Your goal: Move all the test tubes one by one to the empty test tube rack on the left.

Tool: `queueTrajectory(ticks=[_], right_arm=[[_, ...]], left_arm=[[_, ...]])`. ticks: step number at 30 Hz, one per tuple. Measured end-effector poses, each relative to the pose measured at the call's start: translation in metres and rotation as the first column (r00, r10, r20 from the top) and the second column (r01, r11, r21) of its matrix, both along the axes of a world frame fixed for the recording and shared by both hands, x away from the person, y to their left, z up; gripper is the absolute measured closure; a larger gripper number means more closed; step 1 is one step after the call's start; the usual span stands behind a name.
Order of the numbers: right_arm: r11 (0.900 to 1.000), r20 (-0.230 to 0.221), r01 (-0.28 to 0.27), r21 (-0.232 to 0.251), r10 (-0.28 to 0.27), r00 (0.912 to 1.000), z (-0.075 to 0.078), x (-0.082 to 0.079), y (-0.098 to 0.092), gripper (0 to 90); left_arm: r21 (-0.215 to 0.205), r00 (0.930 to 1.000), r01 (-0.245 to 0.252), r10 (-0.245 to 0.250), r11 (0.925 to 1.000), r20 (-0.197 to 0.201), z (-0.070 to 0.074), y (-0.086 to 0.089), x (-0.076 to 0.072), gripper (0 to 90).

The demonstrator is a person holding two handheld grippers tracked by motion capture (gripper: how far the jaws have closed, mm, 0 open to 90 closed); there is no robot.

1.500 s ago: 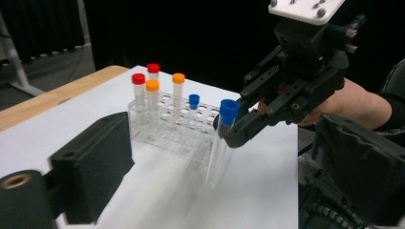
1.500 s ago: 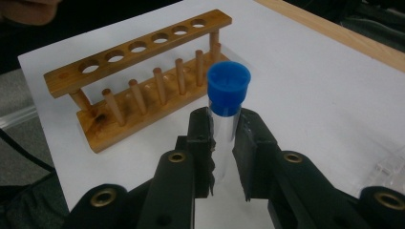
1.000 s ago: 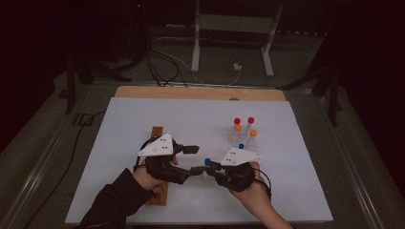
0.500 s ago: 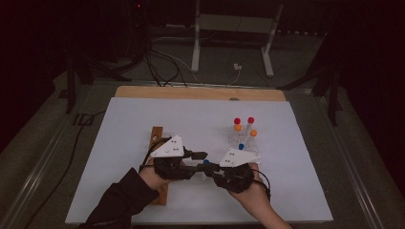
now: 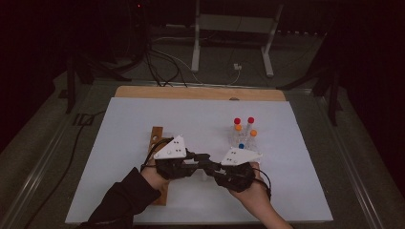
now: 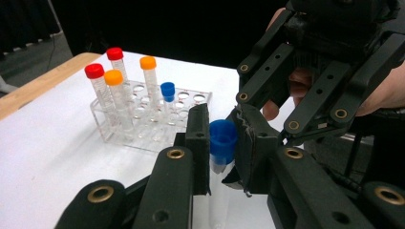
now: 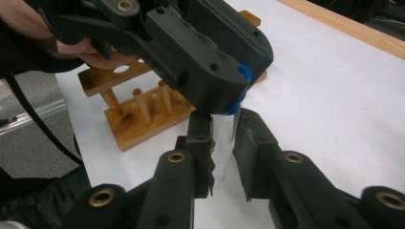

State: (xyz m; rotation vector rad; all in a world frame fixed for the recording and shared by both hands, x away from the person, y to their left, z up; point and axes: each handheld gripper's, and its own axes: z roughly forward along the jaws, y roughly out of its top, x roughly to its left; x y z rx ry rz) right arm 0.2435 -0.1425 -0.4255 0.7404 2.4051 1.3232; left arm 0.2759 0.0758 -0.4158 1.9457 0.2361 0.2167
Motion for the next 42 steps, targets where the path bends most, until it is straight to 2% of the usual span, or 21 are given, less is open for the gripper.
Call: queueTrajectory(ticks=[2,3,4,7,8,10,11,12,13,15,16,17,18,20,21,26,30,36,38,42], right_arm=[[1.0,0.002,0.003,0.011,-0.003,1.0,0.001,0.0,-0.001,68.8],[1.0,0.002,0.003,0.011,-0.003,1.0,0.001,0.0,-0.001,68.8],[1.0,0.009,0.008,0.005,-0.008,0.9999,0.001,0.0,-0.001,61.5],[0.999,0.021,0.03,0.012,-0.031,0.9993,0.003,0.001,-0.004,52.8],[0.999,0.021,0.03,0.012,-0.031,0.9993,0.003,0.001,-0.004,52.8],[0.998,0.029,0.057,0.019,-0.057,0.9979,0.005,0.002,-0.008,43.6],[0.998,0.029,0.057,0.019,-0.057,0.9979,0.005,0.002,-0.008,43.6],[0.997,0.035,0.069,0.021,-0.07,0.9969,0.006,0.002,-0.01,36.4],[0.997,0.035,0.069,0.021,-0.07,0.9969,0.006,0.002,-0.01,36.4],[0.997,0.037,0.075,0.03,-0.077,0.9964,0.007,0.002,-0.013,25.9],[0.997,0.037,0.075,0.03,-0.077,0.9964,0.007,0.002,-0.013,25.9],[0.996,0.041,0.079,0.037,-0.08,0.9959,0.007,0.003,-0.013,22.2],[0.995,0.037,0.084,0.046,-0.086,0.9956,0.008,0.003,-0.014,14.5],[0.995,0.038,0.09,0.051,-0.092,0.995,0.009,0.003,-0.014,12.7],[0.992,0.032,0.102,0.068,-0.104,0.9941,0.01,0.004,-0.015,6.0],[0.99,0.025,0.117,0.082,-0.12,0.9925,0.012,0.004,-0.016,0.0],[0.991,0.022,0.093,0.096,-0.096,0.9952,0.013,0.004,-0.02,0.0],[0.99,0.036,0.096,0.099,-0.1,0.9944,0.014,0.003,-0.022,0.0],[0.99,0.038,0.097,0.107,-0.102,0.9941,0.015,0.003,-0.023,0.0],[0.989,0.035,0.098,0.111,-0.102,0.9941,0.015,0.003,-0.023,0.0]], left_arm=[[-0.005,1.0,-0.007,0.007,1.0,0.001,0.001,0.001,0.001,77.9],[-0.007,0.9999,-0.014,0.014,0.9999,0.005,0.002,0.002,0.001,77.9],[-0.008,0.9998,-0.018,0.018,0.9998,0.01,0.003,0.003,0.002,77.9],[-0.033,0.9995,-0.033,0.033,0.9989,0.0,0.006,0.01,0.005,78.0],[-0.035,0.9992,-0.041,0.041,0.9986,0.001,0.007,0.013,0.006,78.0],[-0.051,0.9986,-0.052,0.052,0.9974,-0.005,0.01,0.019,0.009,78.0],[-0.051,0.9983,-0.059,0.059,0.997,0.0,0.012,0.021,0.01,78.0],[-0.057,0.9978,-0.066,0.066,0.9962,0.0,0.014,0.024,0.01,77.9],[-0.062,0.9975,-0.071,0.071,0.9956,0.001,0.016,0.027,0.011,77.9],[-0.063,0.9963,-0.084,0.085,0.9944,0.01,0.019,0.032,0.012,77.9],[-0.063,0.9961,-0.087,0.088,0.9942,0.01,0.021,0.035,0.013,77.9],[-0.066,0.9953,-0.095,0.096,0.9934,0.015,0.023,0.037,0.014,78.0],[-0.067,0.994,-0.106,0.108,0.9921,0.022,0.025,0.04,0.014,78.0],[-0.076,0.9924,-0.118,0.121,0.9901,0.023,0.028,0.045,0.016,78.0],[-0.08,0.9908,-0.13,0.132,0.9883,0.028,0.03,0.048,0.017,78.0],[-0.09,0.9845,-0.168,0.172,0.9817,0.034,0.036,0.06,0.021,78.0],[-0.098,0.978,-0.201,0.205,0.9746,0.036,0.04,0.072,0.025,78.0],[-0.094,0.9614,-0.267,0.272,0.959,0.04,0.042,0.088,0.034,78.0],[-0.096,0.9573,-0.283,0.287,0.9543,0.033,0.042,0.093,0.038,78.0],[-0.097,0.9444,-0.325,0.328,0.9408,0.02,0.042,0.102,0.046,78.0]])
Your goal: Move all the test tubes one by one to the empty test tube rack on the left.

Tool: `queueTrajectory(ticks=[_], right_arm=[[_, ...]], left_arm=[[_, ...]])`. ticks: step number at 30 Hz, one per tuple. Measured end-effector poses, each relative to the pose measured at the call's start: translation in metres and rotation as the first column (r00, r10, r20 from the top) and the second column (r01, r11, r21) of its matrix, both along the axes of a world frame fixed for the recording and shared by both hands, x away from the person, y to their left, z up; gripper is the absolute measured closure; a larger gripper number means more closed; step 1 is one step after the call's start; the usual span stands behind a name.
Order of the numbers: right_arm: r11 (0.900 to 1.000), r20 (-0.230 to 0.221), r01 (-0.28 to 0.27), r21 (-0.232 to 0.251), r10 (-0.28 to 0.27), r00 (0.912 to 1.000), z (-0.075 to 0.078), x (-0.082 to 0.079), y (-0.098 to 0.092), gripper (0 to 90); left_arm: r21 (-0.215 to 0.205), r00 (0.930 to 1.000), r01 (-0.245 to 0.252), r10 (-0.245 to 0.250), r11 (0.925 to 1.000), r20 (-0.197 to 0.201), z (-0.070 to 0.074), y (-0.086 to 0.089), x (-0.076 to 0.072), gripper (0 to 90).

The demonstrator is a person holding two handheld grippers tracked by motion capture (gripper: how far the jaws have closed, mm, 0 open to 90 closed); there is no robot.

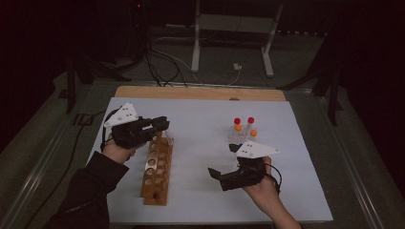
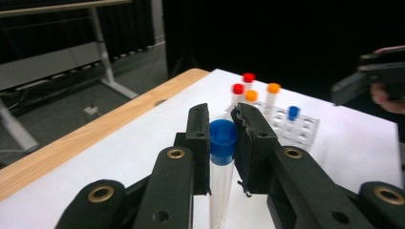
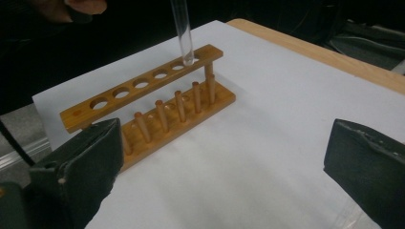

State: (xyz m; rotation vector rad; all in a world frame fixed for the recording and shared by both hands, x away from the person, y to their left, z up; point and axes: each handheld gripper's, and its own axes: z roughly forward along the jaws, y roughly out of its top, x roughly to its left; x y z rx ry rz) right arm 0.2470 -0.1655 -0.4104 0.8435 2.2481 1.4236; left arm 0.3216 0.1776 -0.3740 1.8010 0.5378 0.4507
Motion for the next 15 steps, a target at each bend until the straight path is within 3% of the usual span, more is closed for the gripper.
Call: queueTrajectory(ticks=[8,15], right_arm=[[1.0,0.012,0.003,-0.001,-0.003,0.9999,0.001,0.0,-0.002,0.0],[1.0,0.01,0.002,-0.004,-0.002,0.9999,0.001,-0.001,-0.002,0.0]], left_arm=[[0.028,0.9968,-0.078,0.077,0.9966,0.019,-0.002,0.017,0.008,78.0],[0.035,0.9902,-0.14,0.14,0.9896,0.005,-0.008,0.033,0.019,78.0]])
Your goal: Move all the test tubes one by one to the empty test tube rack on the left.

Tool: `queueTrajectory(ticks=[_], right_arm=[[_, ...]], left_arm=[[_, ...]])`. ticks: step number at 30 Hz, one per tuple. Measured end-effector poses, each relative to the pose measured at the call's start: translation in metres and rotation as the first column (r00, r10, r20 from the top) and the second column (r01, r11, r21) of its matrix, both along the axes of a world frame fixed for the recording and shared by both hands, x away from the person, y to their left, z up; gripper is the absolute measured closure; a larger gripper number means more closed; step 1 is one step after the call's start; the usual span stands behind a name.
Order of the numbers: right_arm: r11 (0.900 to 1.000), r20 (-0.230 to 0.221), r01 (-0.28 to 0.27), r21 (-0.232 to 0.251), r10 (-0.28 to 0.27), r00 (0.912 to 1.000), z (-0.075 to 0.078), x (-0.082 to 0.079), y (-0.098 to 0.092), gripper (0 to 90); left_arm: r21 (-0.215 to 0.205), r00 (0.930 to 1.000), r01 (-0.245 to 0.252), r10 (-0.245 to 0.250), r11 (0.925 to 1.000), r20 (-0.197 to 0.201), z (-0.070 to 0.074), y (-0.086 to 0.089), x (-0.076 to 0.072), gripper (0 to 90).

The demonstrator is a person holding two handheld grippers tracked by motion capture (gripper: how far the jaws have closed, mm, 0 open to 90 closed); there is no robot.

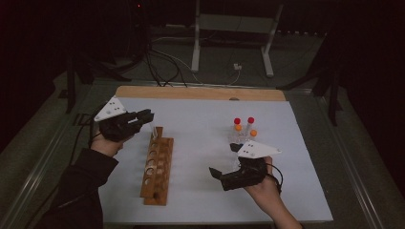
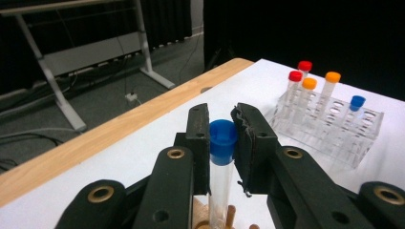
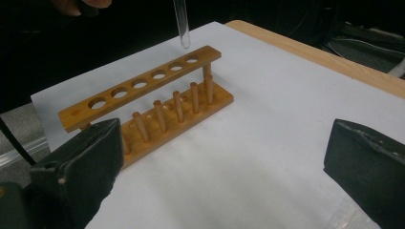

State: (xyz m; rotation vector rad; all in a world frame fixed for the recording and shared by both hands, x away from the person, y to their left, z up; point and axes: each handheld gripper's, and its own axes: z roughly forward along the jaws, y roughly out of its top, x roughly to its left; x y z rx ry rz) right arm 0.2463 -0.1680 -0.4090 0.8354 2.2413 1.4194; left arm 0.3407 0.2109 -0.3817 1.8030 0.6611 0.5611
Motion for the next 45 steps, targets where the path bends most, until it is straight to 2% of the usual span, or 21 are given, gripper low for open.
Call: queueTrajectory(ticks=[4,5,7,13,15,17,26,32,37,45], right_arm=[[1.0,0.001,0.002,0.0,-0.002,1.0,0.0,0.0,-0.001,0.0],[1.0,0.0,0.001,-0.002,-0.001,1.0,0.0,0.0,-0.001,0.0],[1.0,-0.002,0.004,-0.006,-0.004,1.0,0.0,0.0,0.0,0.0],[1.0,-0.006,0.004,-0.001,-0.004,1.0,-0.001,0.001,-0.001,0.0],[1.0,-0.004,0.003,-0.001,-0.003,1.0,-0.001,0.001,-0.002,0.0],[1.0,-0.005,0.002,-0.005,-0.002,1.0,-0.001,0.001,-0.002,0.0],[1.0,-0.008,-0.002,-0.003,0.001,1.0,-0.001,0.001,-0.002,0.0],[1.0,-0.01,-0.002,-0.003,0.002,0.9999,-0.002,0.0,-0.002,0.0],[1.0,-0.007,-0.003,0.0,0.003,1.0,-0.001,0.0,-0.003,0.0],[1.0,0.009,-0.001,0.004,0.001,1.0,0.004,-0.002,-0.007,0.0]], left_arm=[[-0.008,0.9998,-0.017,0.017,0.9998,-0.01,-0.008,0.003,0.004,78.0],[0.001,0.9998,-0.017,0.017,0.9998,-0.011,-0.01,0.003,0.005,77.9],[-0.011,0.9997,-0.02,0.019,0.9997,-0.011,-0.014,0.002,0.006,77.9],[0.02,0.9995,-0.017,0.017,0.9997,-0.025,-0.026,-0.003,0.009,77.9],[0.055,0.9992,-0.03,0.031,0.998,-0.025,-0.033,-0.006,0.01,77.9],[0.045,0.9988,-0.019,0.021,0.9988,-0.043,-0.04,-0.006,0.011,77.9],[0.086,0.9971,-0.03,0.036,0.9958,-0.067,-0.066,-0.011,0.011,77.8],[0.091,0.9969,-0.032,0.038,0.9953,-0.069,-0.07,-0.01,0.011,77.8],[0.128,0.9964,-0.042,0.051,0.9909,-0.067,-0.074,-0.014,0.009,77.7],[0.123,0.9965,-0.034,0.043,0.9919,-0.072,-0.076,-0.013,0.01,77.1]])
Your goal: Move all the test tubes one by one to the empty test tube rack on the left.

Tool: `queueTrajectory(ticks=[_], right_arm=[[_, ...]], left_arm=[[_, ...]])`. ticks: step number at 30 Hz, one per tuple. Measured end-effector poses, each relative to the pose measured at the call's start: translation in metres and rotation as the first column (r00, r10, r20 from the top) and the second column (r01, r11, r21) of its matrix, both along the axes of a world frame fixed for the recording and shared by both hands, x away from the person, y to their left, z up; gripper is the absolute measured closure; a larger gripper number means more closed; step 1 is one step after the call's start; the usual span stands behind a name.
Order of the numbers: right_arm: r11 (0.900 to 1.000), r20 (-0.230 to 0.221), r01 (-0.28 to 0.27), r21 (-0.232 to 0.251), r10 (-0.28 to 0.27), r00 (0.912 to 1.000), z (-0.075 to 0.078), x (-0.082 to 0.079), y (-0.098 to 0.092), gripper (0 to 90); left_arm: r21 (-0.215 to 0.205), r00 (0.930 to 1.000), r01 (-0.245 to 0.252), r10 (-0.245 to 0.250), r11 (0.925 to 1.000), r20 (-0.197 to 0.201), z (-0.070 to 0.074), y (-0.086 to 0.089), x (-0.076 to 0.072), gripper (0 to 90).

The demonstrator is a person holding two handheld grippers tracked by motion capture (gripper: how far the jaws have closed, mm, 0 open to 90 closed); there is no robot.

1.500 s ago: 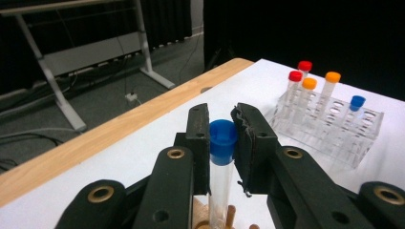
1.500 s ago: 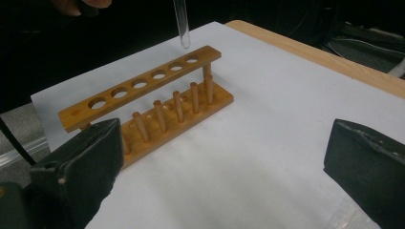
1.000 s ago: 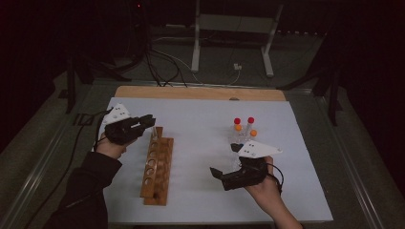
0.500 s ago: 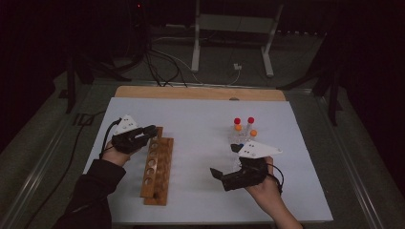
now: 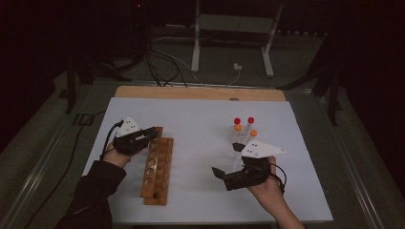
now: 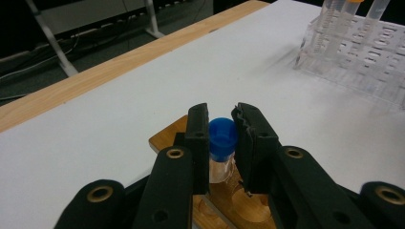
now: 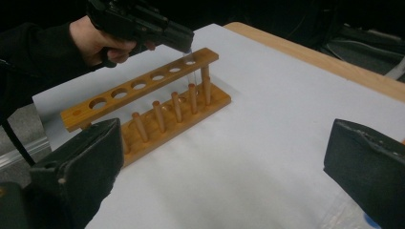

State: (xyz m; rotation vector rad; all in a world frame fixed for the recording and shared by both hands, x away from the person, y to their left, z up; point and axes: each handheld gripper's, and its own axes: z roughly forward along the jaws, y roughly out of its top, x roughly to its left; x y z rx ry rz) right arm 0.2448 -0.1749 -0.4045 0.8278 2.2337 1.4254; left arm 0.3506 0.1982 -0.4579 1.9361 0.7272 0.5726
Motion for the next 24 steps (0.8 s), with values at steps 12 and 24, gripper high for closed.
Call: queueTrajectory(ticks=[12,24], right_arm=[[0.999,0.024,0.025,0.043,-0.026,0.9994,0.017,0.003,-0.027,0.0],[0.988,0.014,0.153,0.025,-0.154,0.988,0.006,0.022,-0.057,6.6]], left_arm=[[-0.101,0.9997,0.02,-0.021,0.9947,-0.009,0.007,0.011,-0.012,43.3],[-0.179,0.9912,0.128,-0.132,0.9755,-0.013,0.02,0.017,-0.057,3.0]])
